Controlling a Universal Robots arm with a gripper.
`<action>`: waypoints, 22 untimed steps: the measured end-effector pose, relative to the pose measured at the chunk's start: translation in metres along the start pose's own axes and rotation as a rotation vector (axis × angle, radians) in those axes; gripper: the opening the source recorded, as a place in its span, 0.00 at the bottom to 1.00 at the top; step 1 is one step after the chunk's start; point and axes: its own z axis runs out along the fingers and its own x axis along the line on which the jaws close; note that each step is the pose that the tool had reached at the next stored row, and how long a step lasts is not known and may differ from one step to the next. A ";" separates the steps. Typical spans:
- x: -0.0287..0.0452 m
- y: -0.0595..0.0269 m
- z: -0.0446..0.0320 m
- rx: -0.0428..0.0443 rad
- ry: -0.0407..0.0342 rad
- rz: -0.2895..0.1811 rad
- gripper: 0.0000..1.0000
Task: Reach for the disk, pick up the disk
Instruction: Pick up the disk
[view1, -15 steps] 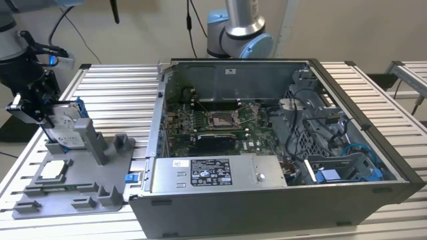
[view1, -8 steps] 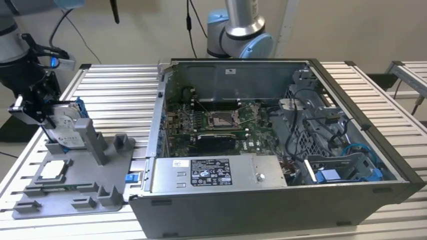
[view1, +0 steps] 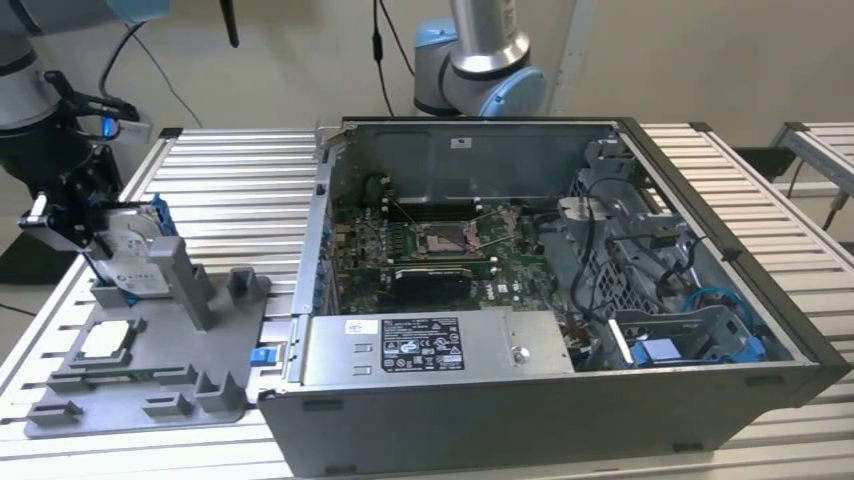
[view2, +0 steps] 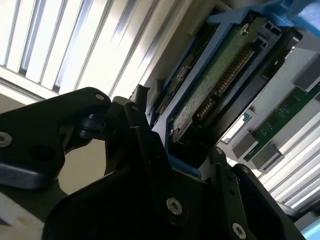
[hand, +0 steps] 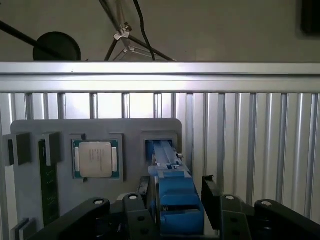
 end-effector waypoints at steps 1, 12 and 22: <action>0.0006 0.0000 0.0002 0.0000 0.0000 0.000 1.00; 0.0027 -0.0001 -0.0053 0.0003 -0.0021 0.000 1.00; 0.0041 0.0000 -0.0010 0.0007 -0.0034 0.000 1.00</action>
